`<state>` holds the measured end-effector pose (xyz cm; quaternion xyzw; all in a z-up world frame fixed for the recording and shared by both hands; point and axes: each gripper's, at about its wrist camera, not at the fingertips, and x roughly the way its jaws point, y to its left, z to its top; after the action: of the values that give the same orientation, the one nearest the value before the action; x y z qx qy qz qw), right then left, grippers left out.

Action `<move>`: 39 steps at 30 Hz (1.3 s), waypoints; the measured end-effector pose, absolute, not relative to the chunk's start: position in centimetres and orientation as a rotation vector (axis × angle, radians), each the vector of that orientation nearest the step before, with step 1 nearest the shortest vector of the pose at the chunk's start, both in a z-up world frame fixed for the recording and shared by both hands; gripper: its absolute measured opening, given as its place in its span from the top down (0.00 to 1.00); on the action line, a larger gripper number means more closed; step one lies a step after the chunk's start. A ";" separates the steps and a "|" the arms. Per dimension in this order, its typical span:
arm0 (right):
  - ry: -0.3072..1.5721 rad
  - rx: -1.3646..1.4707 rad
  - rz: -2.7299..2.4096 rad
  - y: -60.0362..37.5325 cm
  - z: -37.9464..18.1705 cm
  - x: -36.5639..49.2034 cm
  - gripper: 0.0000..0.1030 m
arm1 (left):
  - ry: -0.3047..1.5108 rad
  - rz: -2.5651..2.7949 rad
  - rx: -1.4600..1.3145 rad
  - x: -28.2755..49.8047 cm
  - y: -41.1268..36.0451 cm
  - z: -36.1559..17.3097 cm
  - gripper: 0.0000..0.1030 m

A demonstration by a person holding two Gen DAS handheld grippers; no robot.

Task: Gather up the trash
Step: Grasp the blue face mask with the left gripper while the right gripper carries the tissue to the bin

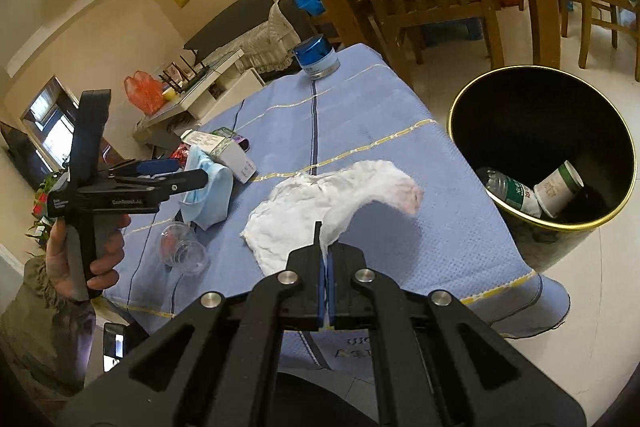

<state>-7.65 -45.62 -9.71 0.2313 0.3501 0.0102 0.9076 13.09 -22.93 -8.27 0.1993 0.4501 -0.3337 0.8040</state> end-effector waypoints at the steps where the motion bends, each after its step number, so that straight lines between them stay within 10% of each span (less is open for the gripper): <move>1: 0.723 0.478 0.021 -45.5 -9.8 -7.7 0.99 | 0.967 -0.723 0.431 13.1 -23.0 -8.4 0.21; 7: 0.718 0.482 0.022 -45.1 -9.7 -7.7 0.99 | 0.957 -0.744 0.515 12.5 -23.4 -9.1 0.96; 39: 0.592 0.456 -0.049 -47.5 -6.0 -9.4 0.99 | 0.707 -0.818 0.391 8.1 -22.6 -0.4 0.96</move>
<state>-9.41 -47.46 -6.02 0.2229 0.2892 -0.0241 0.9306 8.13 -22.57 -0.43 0.1848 0.3342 -0.3870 0.8393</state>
